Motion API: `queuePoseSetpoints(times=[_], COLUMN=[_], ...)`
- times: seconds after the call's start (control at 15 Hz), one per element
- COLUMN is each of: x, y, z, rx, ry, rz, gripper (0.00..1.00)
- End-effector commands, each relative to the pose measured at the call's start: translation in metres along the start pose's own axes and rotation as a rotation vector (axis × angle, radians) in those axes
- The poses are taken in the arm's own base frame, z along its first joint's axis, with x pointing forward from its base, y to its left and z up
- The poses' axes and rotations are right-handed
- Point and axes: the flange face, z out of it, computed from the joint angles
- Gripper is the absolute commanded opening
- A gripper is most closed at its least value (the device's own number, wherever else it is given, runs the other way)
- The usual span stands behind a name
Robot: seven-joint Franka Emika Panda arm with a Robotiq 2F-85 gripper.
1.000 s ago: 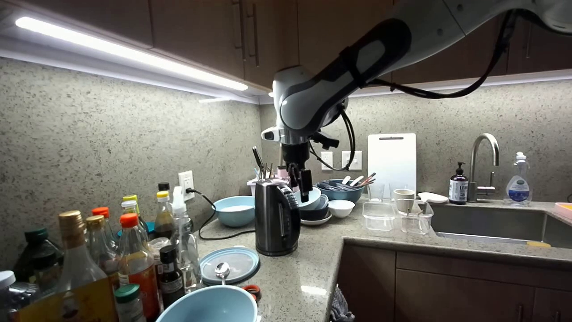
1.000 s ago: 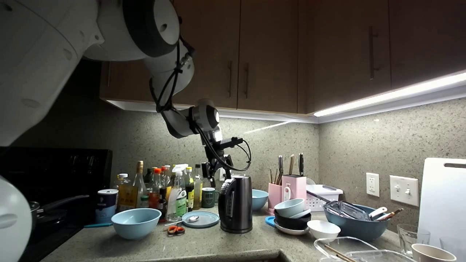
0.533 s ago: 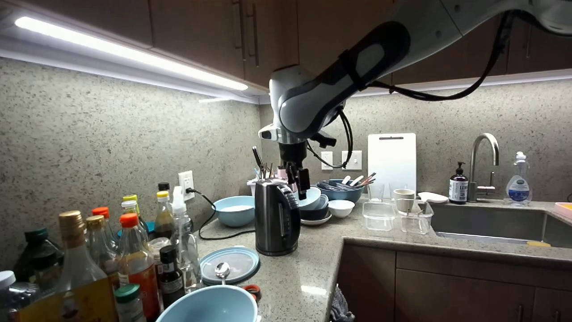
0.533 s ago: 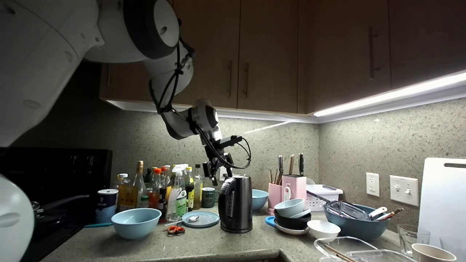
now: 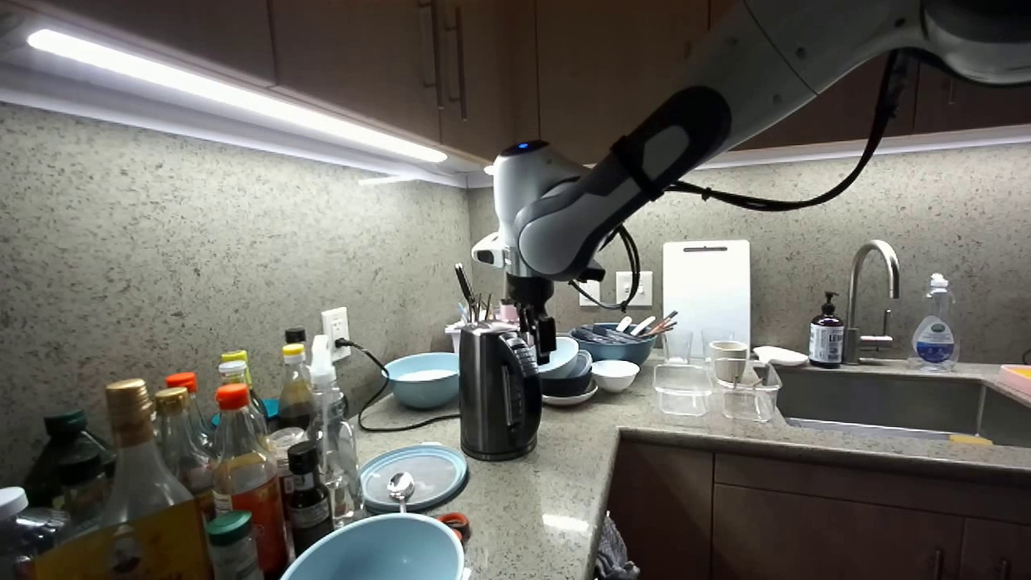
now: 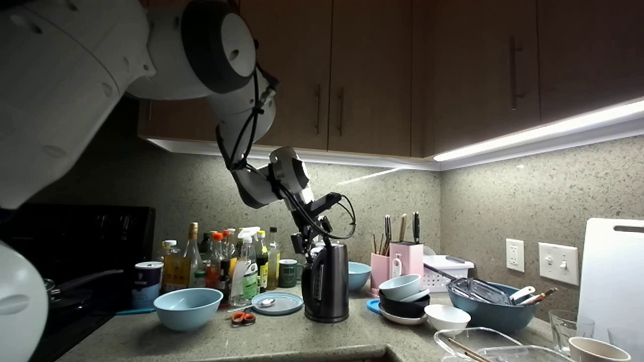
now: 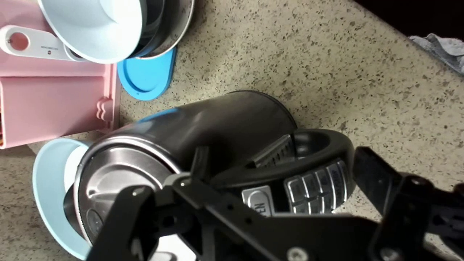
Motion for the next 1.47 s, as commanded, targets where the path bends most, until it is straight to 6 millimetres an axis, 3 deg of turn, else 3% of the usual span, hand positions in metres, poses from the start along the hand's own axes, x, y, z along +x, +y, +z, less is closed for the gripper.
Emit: queuePoseSetpoints(times=[0.0, 0.93, 1.4], x=[0.001, 0.017, 0.029], y=[0.0, 0.012, 0.012], z=[-0.001, 0.009, -0.008], rx=[-0.001, -0.059, -0.155], ry=[0.0, 0.004, 0.057], rz=[-0.002, 0.019, 0.079], gripper=[1.0, 1.0, 1.0])
